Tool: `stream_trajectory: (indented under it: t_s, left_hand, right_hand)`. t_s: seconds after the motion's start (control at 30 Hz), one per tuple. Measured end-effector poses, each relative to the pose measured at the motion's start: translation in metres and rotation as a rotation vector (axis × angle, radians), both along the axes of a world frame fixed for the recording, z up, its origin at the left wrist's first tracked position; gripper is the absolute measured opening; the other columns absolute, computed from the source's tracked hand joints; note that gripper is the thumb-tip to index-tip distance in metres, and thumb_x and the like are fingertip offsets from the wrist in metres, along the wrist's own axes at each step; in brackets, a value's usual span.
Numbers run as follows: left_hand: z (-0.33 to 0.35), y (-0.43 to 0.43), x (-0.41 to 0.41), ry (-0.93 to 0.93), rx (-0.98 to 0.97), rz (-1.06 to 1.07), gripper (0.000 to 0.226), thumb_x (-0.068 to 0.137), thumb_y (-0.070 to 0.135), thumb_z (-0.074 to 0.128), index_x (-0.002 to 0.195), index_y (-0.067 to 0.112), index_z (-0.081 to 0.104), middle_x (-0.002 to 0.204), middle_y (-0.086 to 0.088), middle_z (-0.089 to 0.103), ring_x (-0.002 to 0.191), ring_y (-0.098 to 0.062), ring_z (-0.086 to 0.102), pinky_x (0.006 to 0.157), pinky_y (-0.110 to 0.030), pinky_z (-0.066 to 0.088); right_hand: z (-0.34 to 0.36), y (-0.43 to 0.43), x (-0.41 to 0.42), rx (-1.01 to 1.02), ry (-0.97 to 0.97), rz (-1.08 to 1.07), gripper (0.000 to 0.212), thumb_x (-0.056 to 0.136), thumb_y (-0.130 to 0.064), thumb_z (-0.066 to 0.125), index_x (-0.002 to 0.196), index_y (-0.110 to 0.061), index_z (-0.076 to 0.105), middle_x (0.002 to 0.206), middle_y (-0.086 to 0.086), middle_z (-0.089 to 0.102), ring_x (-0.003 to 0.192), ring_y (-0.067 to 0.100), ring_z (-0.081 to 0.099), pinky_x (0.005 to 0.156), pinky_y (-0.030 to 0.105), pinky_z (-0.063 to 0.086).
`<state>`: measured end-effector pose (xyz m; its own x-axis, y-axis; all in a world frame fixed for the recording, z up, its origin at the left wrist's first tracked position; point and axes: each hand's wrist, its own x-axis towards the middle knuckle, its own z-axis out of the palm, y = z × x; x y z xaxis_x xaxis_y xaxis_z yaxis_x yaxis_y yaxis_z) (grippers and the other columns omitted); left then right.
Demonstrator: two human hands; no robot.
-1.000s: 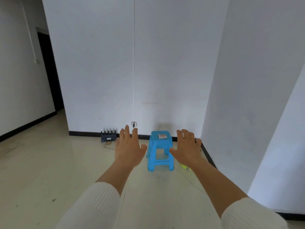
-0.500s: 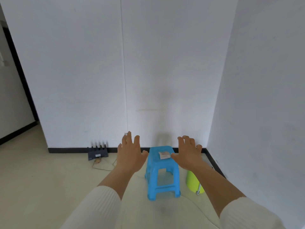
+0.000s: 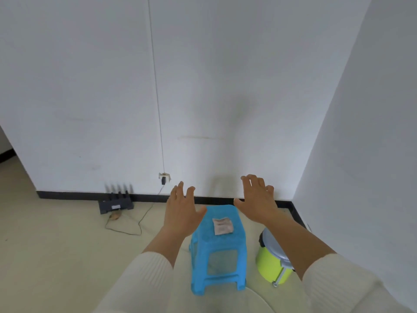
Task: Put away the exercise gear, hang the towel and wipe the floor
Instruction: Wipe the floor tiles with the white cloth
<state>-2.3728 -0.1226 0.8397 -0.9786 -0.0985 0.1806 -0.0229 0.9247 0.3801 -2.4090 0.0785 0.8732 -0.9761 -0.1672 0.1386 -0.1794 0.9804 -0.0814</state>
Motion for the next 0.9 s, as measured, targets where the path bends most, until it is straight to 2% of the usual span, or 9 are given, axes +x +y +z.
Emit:
stream_trajectory:
  t_s: [0.27, 0.47, 0.7, 0.9]
  left_hand:
    - [-0.072, 0.0, -0.16, -0.19, 0.014, 0.057, 0.068, 0.09, 0.047, 0.048, 0.147, 0.018, 0.026, 0.159, -0.013, 0.01, 0.146, -0.029, 0.007, 0.115, -0.042, 0.021]
    - [-0.165, 0.003, -0.273, -0.384, 0.041, 0.019, 0.067, 0.091, 0.045, 0.048, 0.148, 0.018, 0.025, 0.159, -0.012, 0.008, 0.146, -0.028, 0.007, 0.116, -0.041, 0.019]
    - [-0.287, 0.019, -0.32, -0.697, 0.085, -0.03, 0.061, 0.092, 0.041, 0.045, 0.145, 0.018, 0.026, 0.157, -0.009, 0.012, 0.145, -0.025, 0.011, 0.114, -0.035, 0.021]
    - [-0.386, 0.027, -0.356, -0.776, 0.089, -0.056, 0.065, 0.096, 0.039, 0.04, 0.15, 0.016, 0.015, 0.16, -0.01, 0.004, 0.147, -0.026, 0.007, 0.118, -0.036, 0.017]
  right_hand:
    - [-0.088, 0.005, -0.162, -0.055, -0.247, -0.033, 0.065, 0.089, -0.043, 0.051, 0.143, -0.016, 0.028, 0.145, 0.003, 0.03, 0.132, 0.023, 0.029, 0.103, 0.042, 0.029]
    - [-0.187, 0.005, -0.268, -0.05, -0.472, -0.1, 0.059, 0.091, -0.041, 0.047, 0.142, -0.016, 0.031, 0.146, 0.004, 0.03, 0.132, 0.024, 0.029, 0.103, 0.043, 0.028]
    - [-0.309, 0.017, -0.323, -0.087, -0.785, -0.159, 0.052, 0.092, -0.039, 0.047, 0.136, -0.016, 0.035, 0.139, 0.004, 0.037, 0.128, 0.024, 0.033, 0.099, 0.04, 0.03]
    - [-0.406, 0.027, -0.361, -0.109, -0.897, -0.232, 0.048, 0.092, -0.04, 0.048, 0.132, -0.016, 0.038, 0.134, 0.004, 0.04, 0.125, 0.024, 0.037, 0.096, 0.041, 0.033]
